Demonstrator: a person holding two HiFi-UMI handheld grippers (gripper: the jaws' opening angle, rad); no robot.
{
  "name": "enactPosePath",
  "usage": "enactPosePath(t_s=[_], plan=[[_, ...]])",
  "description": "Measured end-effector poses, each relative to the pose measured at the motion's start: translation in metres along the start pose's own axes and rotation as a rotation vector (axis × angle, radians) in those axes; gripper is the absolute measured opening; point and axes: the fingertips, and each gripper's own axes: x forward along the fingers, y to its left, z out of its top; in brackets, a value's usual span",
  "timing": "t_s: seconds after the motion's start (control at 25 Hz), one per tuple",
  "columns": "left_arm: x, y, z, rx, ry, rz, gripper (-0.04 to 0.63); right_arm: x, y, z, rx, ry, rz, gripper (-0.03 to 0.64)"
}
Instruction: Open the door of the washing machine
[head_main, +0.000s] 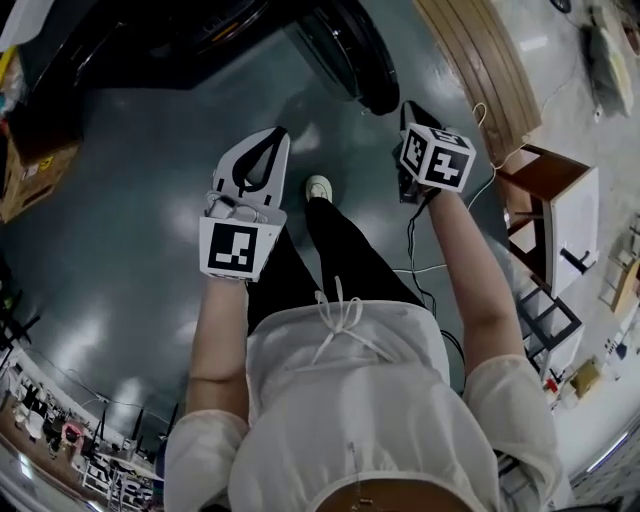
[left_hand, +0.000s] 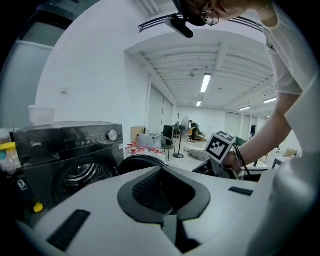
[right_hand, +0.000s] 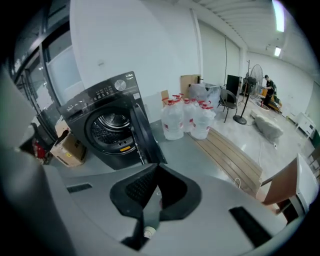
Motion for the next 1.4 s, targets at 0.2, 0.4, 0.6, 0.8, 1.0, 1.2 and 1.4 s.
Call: enactPosePath(t_s=[0.2,0.4,0.6,0.8,1.0,1.2,1.4], plan=[[-0.044,0.016,0.027,0.029,-0.030,0.065,0.021,-0.043,0.049,0.028,-0.120,-0.101,0.099,0.008],[-0.089,0.047,0.059,0.006,-0.082,0.176,0.021,-0.075,0.125,0.083,-0.240,-0.226,0.221,0.008],[-0.141,0.071,0.085,0.016,-0.125,0.271,0.021,-0.114,0.202,0.118,-0.374,-0.336,0.321,0.008],[-0.199,0.094,0.109,0.043,-0.174,0.396,0.021,-0.152,0.260,0.143,-0.452,-0.426,0.402,0.005],[-0.253,0.109,0.128,0.062,-0.201,0.489,0.021,-0.196,0.312,0.158,-0.554,-0.524,0.505,0.006],[-0.298,0.121,0.153,0.086,-0.238,0.566,0.021,-0.233,0.359,0.178,-0.610,-0.619,0.585,0.006],[-0.340,0.138,0.179,0.122,-0.255,0.642,0.021,-0.266,0.396,0.198,-0.610,-0.690,0.646,0.006]])
